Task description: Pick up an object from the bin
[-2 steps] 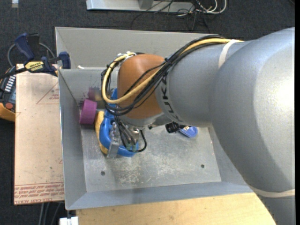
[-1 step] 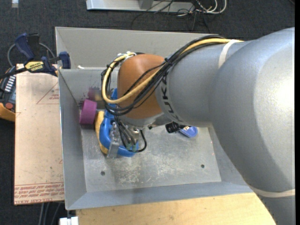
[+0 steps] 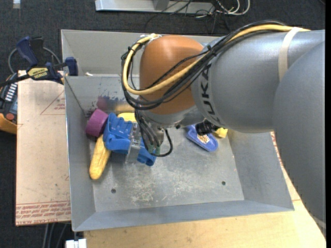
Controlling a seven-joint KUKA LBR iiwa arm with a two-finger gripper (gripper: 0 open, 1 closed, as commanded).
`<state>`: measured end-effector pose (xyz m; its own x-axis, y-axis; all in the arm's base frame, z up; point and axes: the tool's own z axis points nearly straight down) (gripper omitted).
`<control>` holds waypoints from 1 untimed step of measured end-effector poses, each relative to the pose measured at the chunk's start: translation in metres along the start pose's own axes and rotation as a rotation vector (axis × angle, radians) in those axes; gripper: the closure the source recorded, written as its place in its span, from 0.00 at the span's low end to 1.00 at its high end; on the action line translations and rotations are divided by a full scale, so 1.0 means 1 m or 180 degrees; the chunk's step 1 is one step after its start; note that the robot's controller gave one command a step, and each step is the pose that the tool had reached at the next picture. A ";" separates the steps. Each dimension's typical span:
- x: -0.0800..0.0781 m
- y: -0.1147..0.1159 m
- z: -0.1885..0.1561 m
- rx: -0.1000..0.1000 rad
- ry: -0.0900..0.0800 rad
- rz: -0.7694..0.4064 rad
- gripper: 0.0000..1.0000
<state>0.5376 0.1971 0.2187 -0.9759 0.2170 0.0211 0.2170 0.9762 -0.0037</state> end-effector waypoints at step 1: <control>-0.016 0.000 0.044 -0.0021 -0.0024 0.0013 1.00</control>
Offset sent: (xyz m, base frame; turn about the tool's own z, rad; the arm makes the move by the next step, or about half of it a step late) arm 0.0071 0.0004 -0.0854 0.2044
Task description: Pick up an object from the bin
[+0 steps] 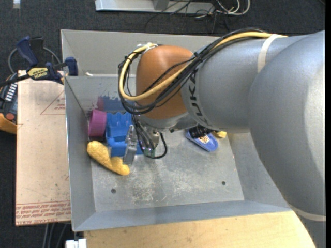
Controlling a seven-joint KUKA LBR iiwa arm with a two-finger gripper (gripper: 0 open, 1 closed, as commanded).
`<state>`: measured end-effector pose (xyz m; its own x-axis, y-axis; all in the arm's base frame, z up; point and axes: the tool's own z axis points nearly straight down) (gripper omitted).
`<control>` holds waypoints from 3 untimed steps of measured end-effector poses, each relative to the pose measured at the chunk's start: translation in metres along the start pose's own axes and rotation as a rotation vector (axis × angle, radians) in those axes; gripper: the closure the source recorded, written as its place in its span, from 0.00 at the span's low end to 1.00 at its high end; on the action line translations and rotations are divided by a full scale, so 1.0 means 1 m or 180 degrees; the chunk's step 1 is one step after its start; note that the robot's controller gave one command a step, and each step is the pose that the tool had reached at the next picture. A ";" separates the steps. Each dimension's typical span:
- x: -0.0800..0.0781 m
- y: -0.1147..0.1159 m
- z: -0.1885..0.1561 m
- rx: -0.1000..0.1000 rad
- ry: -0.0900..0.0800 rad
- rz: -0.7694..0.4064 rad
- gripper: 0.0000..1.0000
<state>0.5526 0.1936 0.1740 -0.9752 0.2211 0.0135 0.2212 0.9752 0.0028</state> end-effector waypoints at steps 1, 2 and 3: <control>0.008 0.002 0.039 0.0023 0.0027 0.0621 1.00; -0.007 0.003 0.035 0.0015 0.0032 0.0309 1.00; -0.017 0.009 0.055 0.0042 0.0071 0.0708 1.00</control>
Offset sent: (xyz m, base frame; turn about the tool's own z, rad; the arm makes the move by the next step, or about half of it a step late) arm 0.0097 0.0011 -0.0323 0.1000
